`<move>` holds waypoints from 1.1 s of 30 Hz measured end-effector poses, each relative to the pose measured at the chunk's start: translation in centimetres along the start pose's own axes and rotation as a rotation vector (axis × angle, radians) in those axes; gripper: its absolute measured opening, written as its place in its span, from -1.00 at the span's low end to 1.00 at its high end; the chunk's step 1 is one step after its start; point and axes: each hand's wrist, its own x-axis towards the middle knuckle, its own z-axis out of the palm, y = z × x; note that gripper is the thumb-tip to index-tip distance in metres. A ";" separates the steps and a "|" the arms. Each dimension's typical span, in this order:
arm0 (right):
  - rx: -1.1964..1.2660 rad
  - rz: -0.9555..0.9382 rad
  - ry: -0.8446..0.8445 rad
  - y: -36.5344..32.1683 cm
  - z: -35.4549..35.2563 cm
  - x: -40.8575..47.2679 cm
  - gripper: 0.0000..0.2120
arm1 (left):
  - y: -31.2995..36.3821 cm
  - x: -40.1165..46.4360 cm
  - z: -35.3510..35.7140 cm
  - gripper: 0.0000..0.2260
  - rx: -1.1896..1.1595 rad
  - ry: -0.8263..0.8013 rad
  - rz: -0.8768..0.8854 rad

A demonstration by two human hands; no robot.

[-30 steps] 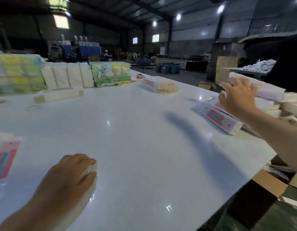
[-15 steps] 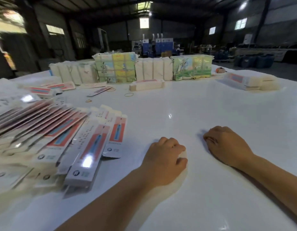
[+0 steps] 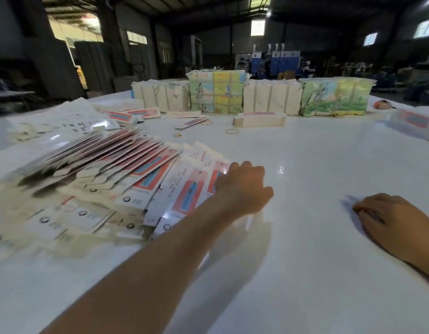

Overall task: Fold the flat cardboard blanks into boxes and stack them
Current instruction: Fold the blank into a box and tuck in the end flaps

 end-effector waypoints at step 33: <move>0.002 0.033 -0.067 -2.4 -1.6 -0.3 -0.83 | 4.9 -3.7 2.2 -0.33 0.022 0.042 0.368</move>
